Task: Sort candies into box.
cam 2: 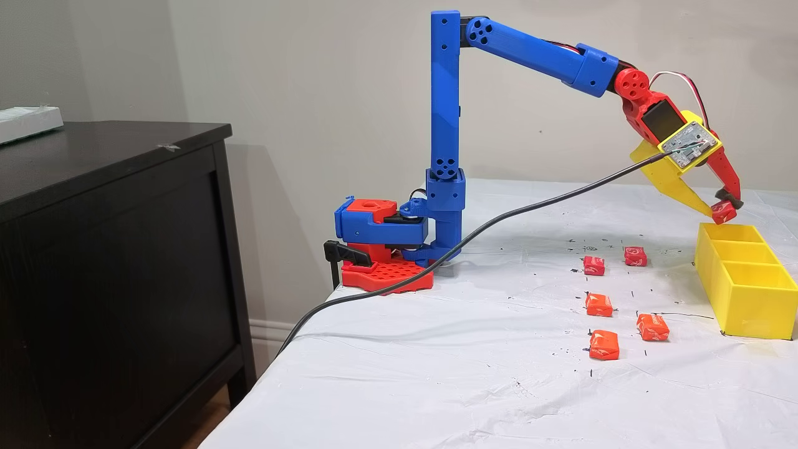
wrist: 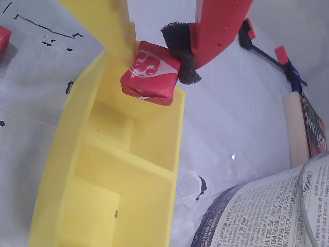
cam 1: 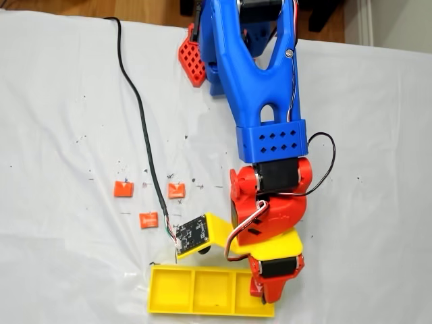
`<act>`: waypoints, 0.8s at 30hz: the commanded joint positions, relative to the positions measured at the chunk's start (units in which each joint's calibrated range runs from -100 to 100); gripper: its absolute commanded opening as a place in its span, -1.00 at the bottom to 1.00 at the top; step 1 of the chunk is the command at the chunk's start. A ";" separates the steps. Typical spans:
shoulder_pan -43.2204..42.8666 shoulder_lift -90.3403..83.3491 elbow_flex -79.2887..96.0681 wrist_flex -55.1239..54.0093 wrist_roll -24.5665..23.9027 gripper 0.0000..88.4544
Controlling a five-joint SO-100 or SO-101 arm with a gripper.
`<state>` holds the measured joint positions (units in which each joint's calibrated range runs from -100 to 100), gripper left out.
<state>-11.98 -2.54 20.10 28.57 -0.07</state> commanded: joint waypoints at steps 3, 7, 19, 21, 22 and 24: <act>0.11 0.08 -7.04 0.29 0.98 -0.74; 0.20 -0.09 -7.04 0.94 1.03 -0.60; 0.02 -3.31 -7.40 4.79 0.54 -0.64; 0.02 -5.27 -6.95 5.61 0.39 -0.78; 0.02 -6.11 -6.95 6.51 0.34 -0.84; 0.11 -7.72 -7.40 8.80 0.15 -1.00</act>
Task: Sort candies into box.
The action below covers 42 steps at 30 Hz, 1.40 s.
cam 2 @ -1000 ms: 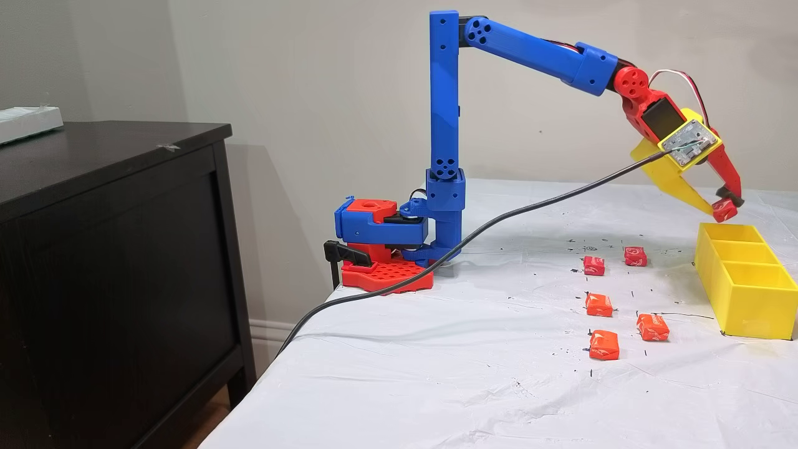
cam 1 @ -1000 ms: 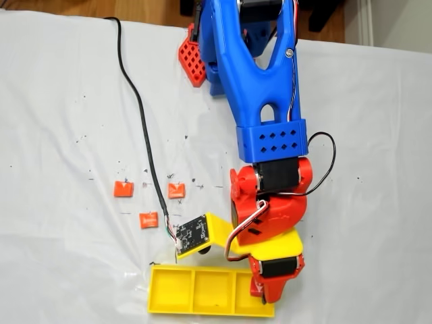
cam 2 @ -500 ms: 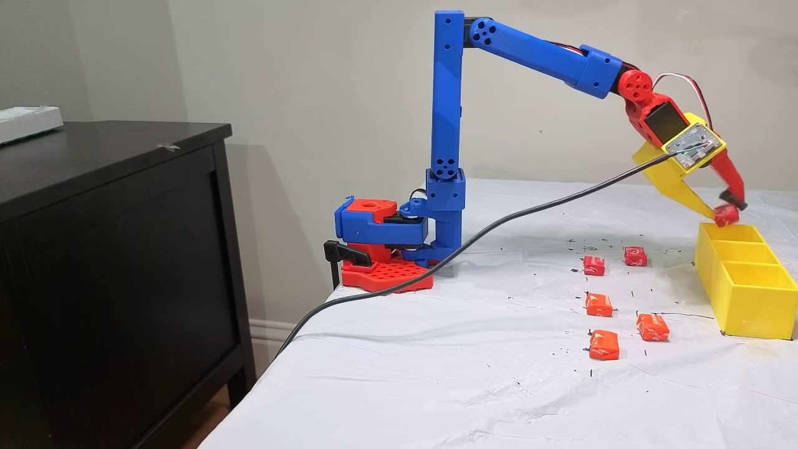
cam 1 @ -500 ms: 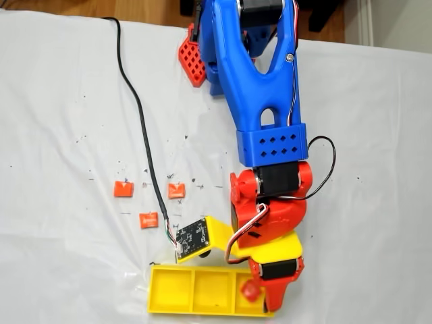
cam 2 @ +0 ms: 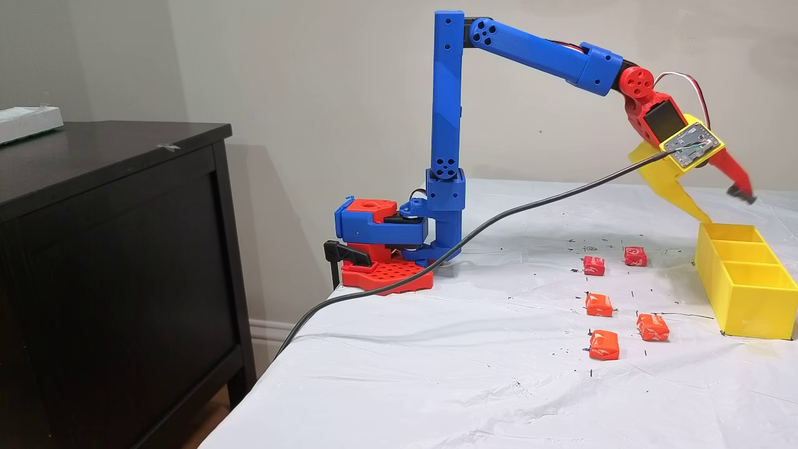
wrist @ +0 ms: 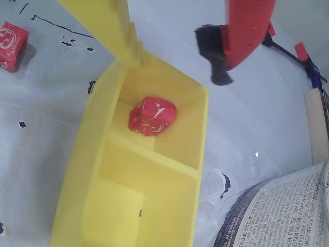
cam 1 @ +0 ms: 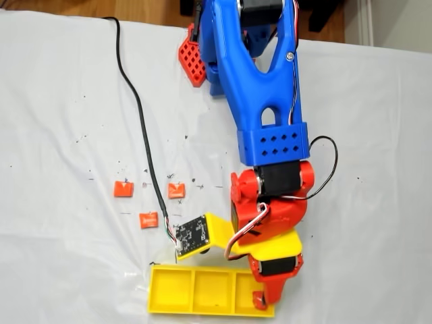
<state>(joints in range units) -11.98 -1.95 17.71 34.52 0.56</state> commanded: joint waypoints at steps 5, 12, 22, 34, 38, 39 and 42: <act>0.38 -9.42 -10.20 12.84 -0.88 -1.00; -1.16 -10.95 -11.84 30.60 0.10 -1.00; -3.42 -3.57 -11.38 34.20 -0.54 -0.77; -3.51 3.64 -12.56 32.89 -1.27 -0.46; -3.96 5.34 -12.11 32.40 -1.22 -0.47; -4.15 5.76 -12.11 32.32 -1.22 -0.47; -4.42 6.61 -11.74 31.42 -1.32 -0.49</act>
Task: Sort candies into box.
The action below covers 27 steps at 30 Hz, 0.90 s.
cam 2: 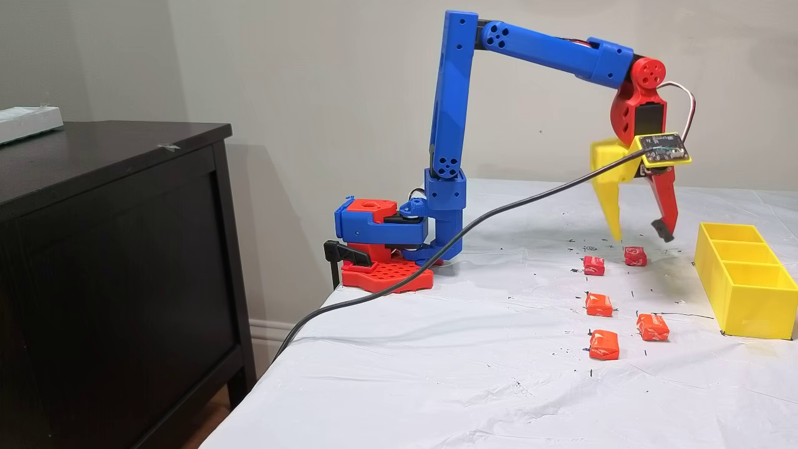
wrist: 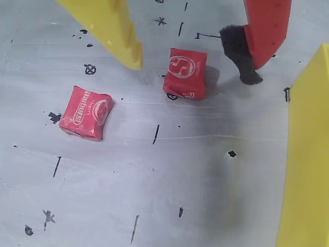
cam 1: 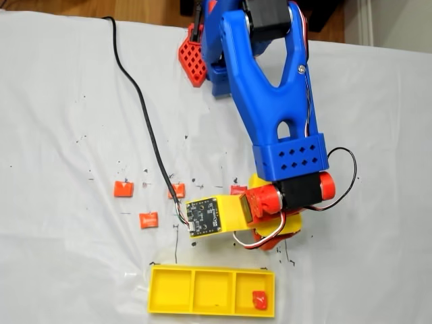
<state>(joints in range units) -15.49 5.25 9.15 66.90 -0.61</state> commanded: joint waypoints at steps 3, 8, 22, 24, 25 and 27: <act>-1.18 0.18 -3.19 -1.62 -0.20 -0.51; -1.54 1.03 -3.46 -2.60 -0.34 -0.52; -2.08 4.68 -2.74 -5.71 -0.44 -0.57; -2.17 5.70 -2.74 -6.20 -0.44 -0.64; -2.17 6.12 -2.74 -6.45 -0.44 -0.68; -2.26 6.63 -2.74 -6.86 -0.44 -0.81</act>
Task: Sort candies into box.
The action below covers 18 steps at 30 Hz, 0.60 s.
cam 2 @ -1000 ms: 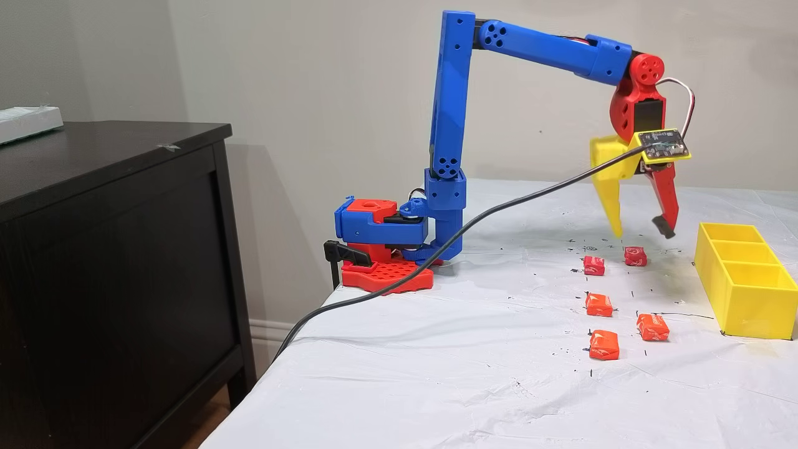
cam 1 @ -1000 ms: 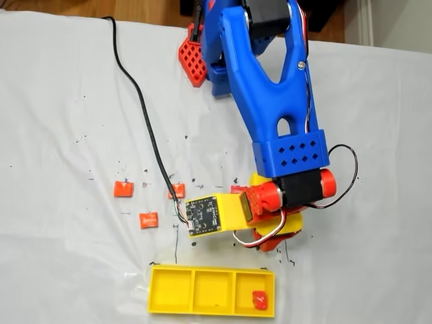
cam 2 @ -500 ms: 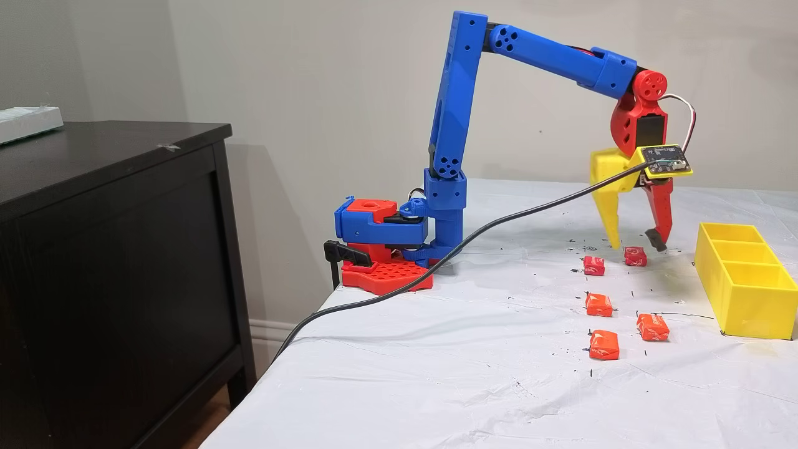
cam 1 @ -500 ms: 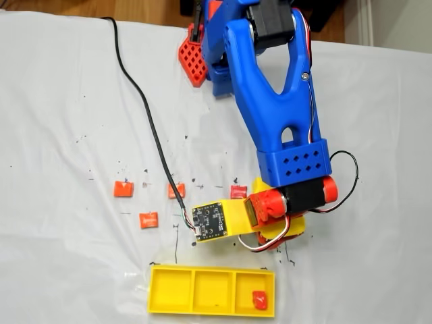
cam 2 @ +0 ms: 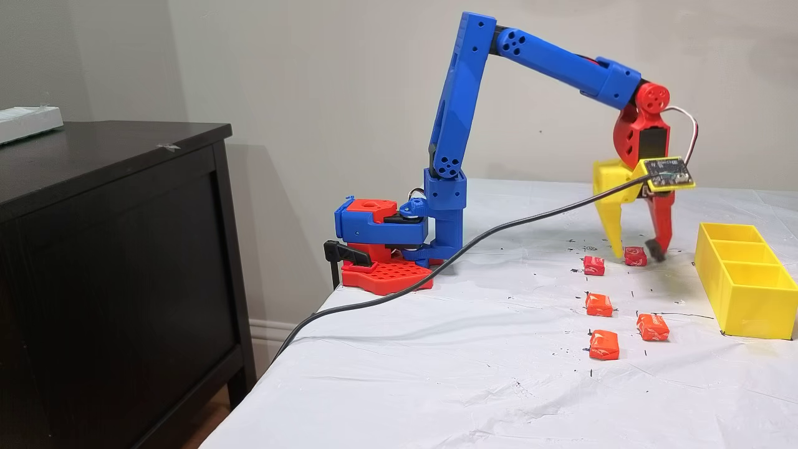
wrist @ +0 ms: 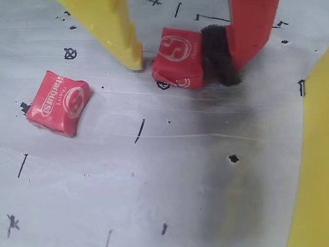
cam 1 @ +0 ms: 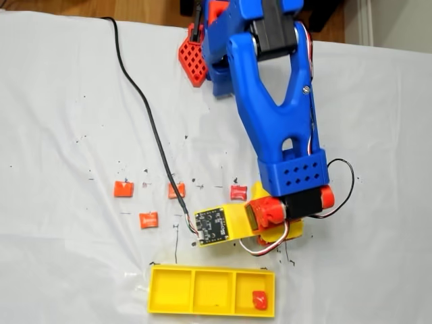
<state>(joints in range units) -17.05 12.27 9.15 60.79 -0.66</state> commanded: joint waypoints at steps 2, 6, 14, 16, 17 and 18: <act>-0.70 -0.14 -2.64 -0.83 -0.39 -0.82; -0.70 -0.05 -2.28 -1.32 -0.29 -0.92; 1.20 -11.93 -1.92 1.55 0.34 -1.00; 1.92 -15.58 -1.46 1.14 0.73 -1.00; 2.65 -17.61 -1.46 0.07 0.78 -1.00; 3.10 -18.12 -2.19 -0.25 0.83 -1.00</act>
<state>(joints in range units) -15.33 5.41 9.15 61.75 -0.46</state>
